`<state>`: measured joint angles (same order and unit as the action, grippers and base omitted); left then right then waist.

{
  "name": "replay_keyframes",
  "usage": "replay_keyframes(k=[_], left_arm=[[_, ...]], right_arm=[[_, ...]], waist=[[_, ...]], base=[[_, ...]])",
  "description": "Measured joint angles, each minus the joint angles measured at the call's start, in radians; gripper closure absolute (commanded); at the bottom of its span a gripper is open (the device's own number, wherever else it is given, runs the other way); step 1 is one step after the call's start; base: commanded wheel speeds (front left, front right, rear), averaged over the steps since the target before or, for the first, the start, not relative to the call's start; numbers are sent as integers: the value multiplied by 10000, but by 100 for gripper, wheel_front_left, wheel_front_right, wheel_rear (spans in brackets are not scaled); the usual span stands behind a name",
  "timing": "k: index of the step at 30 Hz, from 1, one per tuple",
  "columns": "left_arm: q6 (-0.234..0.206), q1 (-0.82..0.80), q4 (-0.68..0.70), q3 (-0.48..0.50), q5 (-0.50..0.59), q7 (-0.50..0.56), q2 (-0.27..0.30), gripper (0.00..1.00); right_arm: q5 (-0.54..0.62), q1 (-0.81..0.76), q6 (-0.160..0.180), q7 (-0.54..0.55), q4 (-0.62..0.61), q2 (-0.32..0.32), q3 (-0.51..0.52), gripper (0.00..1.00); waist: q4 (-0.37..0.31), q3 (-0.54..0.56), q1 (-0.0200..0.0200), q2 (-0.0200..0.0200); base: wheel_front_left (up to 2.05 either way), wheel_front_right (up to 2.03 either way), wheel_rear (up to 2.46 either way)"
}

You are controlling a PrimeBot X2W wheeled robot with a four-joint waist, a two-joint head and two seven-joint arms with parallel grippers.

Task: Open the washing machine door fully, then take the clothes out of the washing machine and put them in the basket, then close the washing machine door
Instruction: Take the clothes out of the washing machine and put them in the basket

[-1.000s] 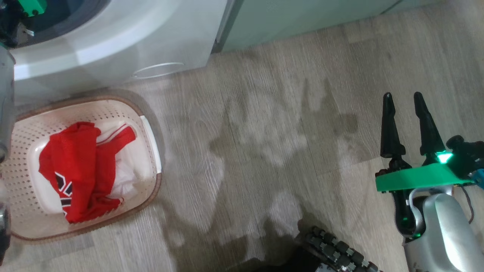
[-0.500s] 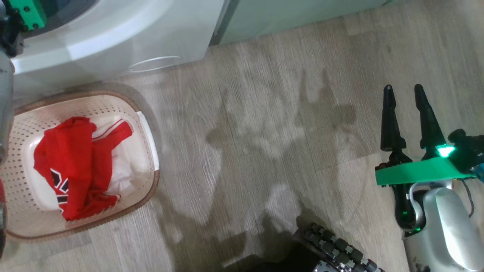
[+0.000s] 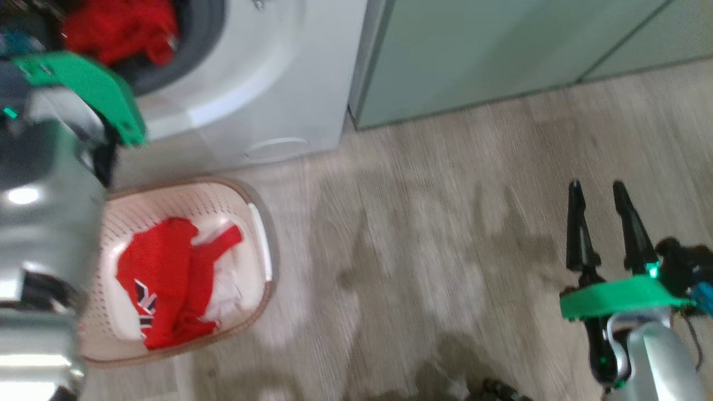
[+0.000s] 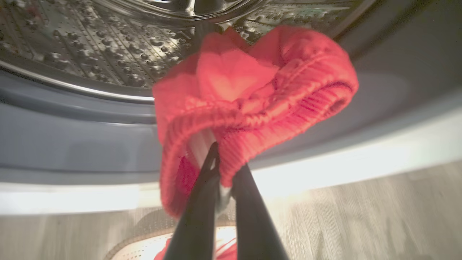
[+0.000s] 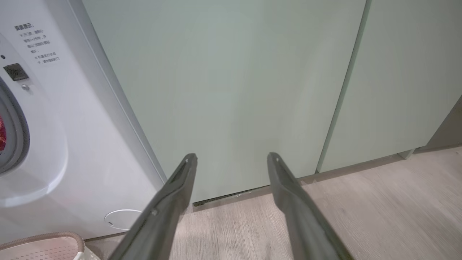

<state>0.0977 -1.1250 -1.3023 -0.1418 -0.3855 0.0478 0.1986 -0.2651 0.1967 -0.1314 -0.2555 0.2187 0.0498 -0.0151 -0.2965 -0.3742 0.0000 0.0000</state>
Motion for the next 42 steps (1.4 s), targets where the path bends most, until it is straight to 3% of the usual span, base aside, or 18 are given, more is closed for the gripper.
replay_keyframes(k=[12,21,30,42], left_arm=[[267,3249,-13,-1093,111,-1503,-1158,100],[267,5271,-8,-1929,17,-1097,-1386,100],[268,5976,2,-2259,-715,433,-1358,100],[268,5735,96,-2238,-1639,1469,-968,100]], right_arm=[[15,-1333,0,0,176,268,56,0],[12,-1568,0,0,205,420,-115,0],[-2,-1499,0,0,167,499,-224,0],[0,-689,0,0,-40,525,-186,0]], waist=[[1224,2276,0,0],[2106,3074,0,0],[1973,2451,0,0],[1490,1030,0,0]], base=[[0,0,0],[0,0,0],[0,0,0],[0,0,0]])
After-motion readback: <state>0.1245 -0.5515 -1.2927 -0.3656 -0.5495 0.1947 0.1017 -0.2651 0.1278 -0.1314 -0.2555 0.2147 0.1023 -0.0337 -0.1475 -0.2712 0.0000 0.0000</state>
